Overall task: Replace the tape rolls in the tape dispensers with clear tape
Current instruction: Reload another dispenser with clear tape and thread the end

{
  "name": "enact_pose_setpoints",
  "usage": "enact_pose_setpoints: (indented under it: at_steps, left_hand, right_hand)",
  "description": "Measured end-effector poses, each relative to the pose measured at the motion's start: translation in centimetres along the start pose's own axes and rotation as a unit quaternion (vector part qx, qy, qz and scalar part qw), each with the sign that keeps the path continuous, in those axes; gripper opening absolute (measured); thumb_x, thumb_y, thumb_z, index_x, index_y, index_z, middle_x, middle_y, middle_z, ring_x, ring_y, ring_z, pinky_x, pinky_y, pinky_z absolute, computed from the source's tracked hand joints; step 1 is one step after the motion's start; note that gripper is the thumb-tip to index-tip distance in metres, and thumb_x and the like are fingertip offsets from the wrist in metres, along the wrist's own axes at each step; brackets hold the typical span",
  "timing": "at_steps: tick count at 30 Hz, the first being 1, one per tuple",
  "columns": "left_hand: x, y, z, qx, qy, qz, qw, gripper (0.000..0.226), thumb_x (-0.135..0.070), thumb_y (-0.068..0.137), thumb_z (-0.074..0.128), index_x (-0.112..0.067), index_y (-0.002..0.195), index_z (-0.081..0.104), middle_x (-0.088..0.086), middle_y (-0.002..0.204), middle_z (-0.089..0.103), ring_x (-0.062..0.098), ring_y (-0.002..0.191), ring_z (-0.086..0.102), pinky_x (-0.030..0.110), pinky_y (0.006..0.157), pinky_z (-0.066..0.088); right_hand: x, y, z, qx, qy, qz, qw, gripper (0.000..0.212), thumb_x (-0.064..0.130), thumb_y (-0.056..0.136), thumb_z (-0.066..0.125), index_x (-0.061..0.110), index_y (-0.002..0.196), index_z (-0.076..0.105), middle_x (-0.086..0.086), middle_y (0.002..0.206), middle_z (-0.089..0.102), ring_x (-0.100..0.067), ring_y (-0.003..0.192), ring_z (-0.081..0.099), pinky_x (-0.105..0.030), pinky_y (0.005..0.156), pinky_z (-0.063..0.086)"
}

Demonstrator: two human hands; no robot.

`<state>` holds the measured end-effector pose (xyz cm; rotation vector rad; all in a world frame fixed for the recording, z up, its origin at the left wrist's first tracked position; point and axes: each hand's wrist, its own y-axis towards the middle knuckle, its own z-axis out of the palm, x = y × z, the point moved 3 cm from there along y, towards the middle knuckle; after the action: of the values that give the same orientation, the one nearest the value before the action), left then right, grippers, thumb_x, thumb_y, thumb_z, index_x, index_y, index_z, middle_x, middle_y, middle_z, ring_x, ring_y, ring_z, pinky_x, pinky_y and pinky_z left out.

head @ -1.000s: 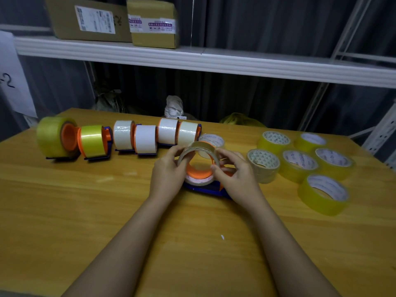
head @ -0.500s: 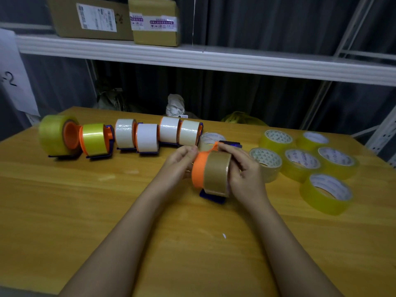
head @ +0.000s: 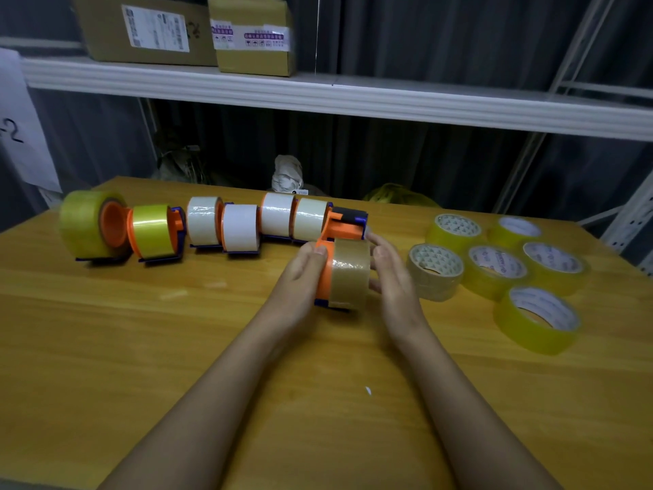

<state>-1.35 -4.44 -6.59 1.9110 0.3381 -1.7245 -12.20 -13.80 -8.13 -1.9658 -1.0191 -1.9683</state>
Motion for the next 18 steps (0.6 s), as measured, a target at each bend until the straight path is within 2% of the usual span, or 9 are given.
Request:
enact_pose_setpoints:
  at_steps: [2,4,6,10,13,15,18]
  left_hand:
    - [-0.1,-0.3,0.5,0.007,0.006,0.016,1.000,0.023,-0.028,0.102,0.035,-0.024,0.100,0.058,-0.004,0.090,0.062,-0.002,0.077,0.059,0.010,0.070,0.044]
    - [0.0,-0.5,0.8,0.013,0.001,0.024,1.000,0.022,-0.028,0.102,0.036,-0.022,0.105,0.058,0.008,0.096,0.062,0.009,0.083,0.060,0.016,0.075,0.046]
    - [0.0,-0.6,0.9,0.020,-0.010,0.026,0.999,0.022,-0.029,0.102,0.037,-0.023,0.110,0.057,0.009,0.104,0.064,0.017,0.093,0.063,0.023,0.082,0.049]
    - [0.2,-0.6,1.1,0.017,-0.032,0.021,0.999,0.025,-0.032,0.101,0.039,-0.021,0.113,0.057,0.011,0.109,0.065,0.023,0.101,0.062,0.034,0.090,0.049]
    - [0.2,-0.4,1.2,-0.004,-0.075,-0.001,0.997,0.031,-0.039,0.093,0.043,-0.021,0.109,0.062,0.011,0.110,0.067,0.024,0.104,0.063,0.037,0.092,0.048]
    - [0.2,-0.3,1.3,-0.016,-0.084,-0.007,0.996,0.028,-0.040,0.096,0.044,-0.022,0.104,0.064,0.005,0.104,0.070,0.021,0.103,0.065,0.034,0.091,0.049]
    - [0.1,-0.3,1.5,-0.024,-0.062,0.005,0.998,0.029,-0.038,0.099,0.038,-0.026,0.099,0.064,-0.005,0.088,0.072,0.007,0.088,0.067,0.019,0.078,0.051]
  right_hand:
    - [-0.1,-0.2,0.4,0.025,-0.038,0.016,0.999,0.062,0.068,0.085,0.039,0.038,0.139,0.042,0.007,0.142,0.044,-0.004,0.128,0.044,-0.028,0.106,0.039]
    - [0.0,-0.4,0.6,0.039,-0.059,0.011,0.997,0.070,0.073,0.081,0.041,0.042,0.143,0.033,0.012,0.145,0.037,0.000,0.132,0.036,-0.023,0.105,0.032]
    - [0.2,-0.5,0.7,0.048,-0.046,0.009,0.998,0.072,0.074,0.077,0.043,0.047,0.142,0.028,0.013,0.147,0.036,-0.001,0.135,0.034,-0.022,0.104,0.031]
    - [-0.1,-0.4,1.0,0.045,-0.015,0.012,0.999,0.063,0.081,0.070,0.049,0.058,0.126,0.033,0.007,0.141,0.047,-0.007,0.128,0.045,-0.027,0.105,0.039]
    - [-0.1,-0.6,1.3,0.035,-0.009,0.012,0.999,0.057,0.076,0.067,0.050,0.055,0.119,0.037,0.002,0.133,0.051,-0.005,0.117,0.053,-0.009,0.085,0.044]
    - [-0.1,-0.7,1.4,0.033,-0.011,0.008,0.999,0.057,0.073,0.068,0.051,0.053,0.119,0.037,-0.001,0.132,0.049,-0.006,0.113,0.054,-0.005,0.075,0.044]
    - [-0.1,-0.9,1.7,0.050,-0.018,-0.010,0.999,0.070,0.070,0.071,0.054,0.047,0.133,0.031,0.003,0.140,0.043,-0.005,0.121,0.050,-0.008,0.087,0.044]
